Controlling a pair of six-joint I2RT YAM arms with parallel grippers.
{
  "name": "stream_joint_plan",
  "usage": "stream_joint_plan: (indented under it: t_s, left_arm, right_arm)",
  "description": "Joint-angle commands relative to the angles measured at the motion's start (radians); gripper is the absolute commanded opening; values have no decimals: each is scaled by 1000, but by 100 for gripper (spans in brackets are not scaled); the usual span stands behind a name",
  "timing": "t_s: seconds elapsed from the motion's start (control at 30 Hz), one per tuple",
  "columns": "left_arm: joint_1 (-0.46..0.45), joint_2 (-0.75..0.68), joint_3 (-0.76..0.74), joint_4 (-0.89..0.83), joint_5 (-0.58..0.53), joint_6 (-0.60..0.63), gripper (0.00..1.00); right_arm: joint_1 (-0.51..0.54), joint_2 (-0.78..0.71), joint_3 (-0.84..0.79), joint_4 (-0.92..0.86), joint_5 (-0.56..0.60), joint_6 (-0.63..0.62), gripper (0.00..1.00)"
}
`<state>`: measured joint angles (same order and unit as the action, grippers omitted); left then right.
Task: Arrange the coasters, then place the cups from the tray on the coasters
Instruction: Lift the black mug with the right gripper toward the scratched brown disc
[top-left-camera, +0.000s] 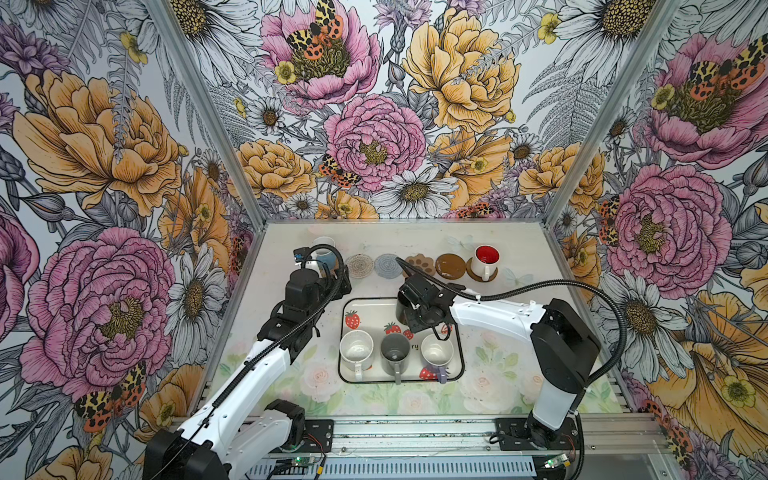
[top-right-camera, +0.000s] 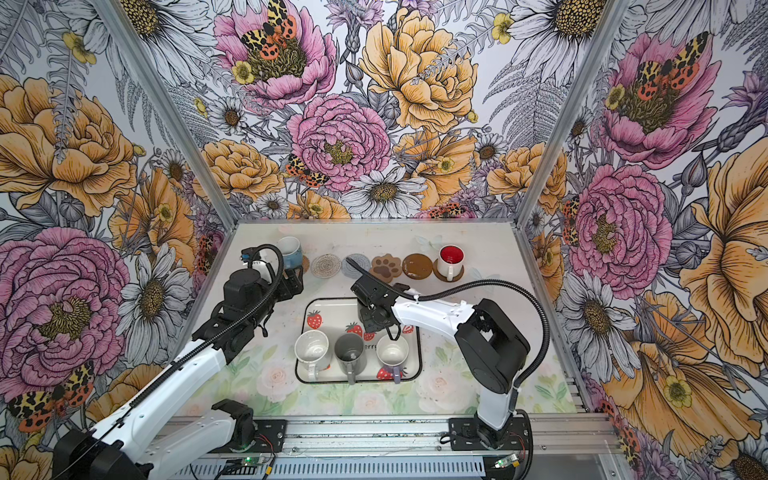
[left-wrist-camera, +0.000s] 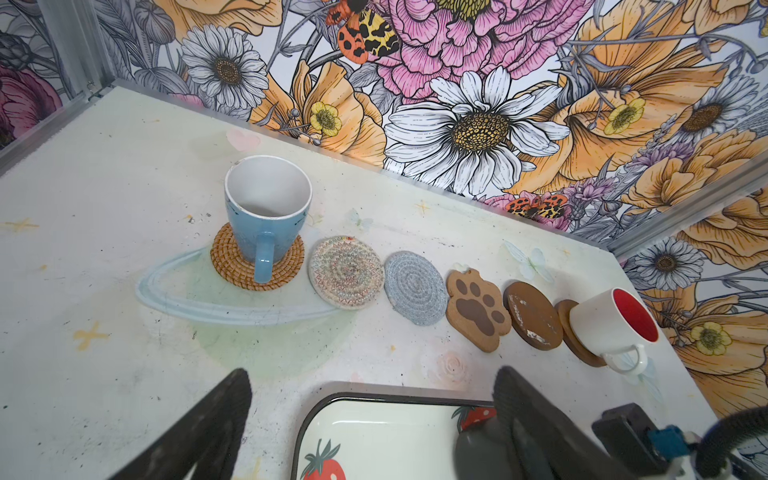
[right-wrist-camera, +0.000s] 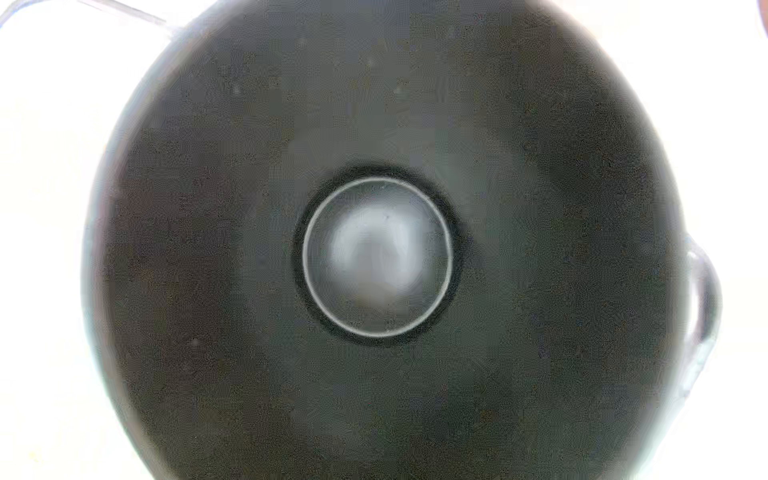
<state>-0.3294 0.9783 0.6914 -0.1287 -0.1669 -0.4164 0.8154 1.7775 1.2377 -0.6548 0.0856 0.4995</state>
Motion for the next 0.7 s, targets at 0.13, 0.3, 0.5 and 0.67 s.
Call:
stream_joint_plan:
  t_s: [0.13,0.3,0.5,0.67]
  left_arm:
    - [18,-8,-18,27,22,-6,92]
    - [26,-8,-20,29,30,-8,92]
    - [35,-12,-24,28,32,-6,93]
    - [49,-10,-27,24,35,-7,93]
  right_arm:
    - [-44,-114,41,23,67,-61,0]
    - [-92,-136,66,-7,92,-70,0]
    - [-151,-144,99,-23,136,-100,0]
    - [-201,-126,144,-32,155,-138,0]
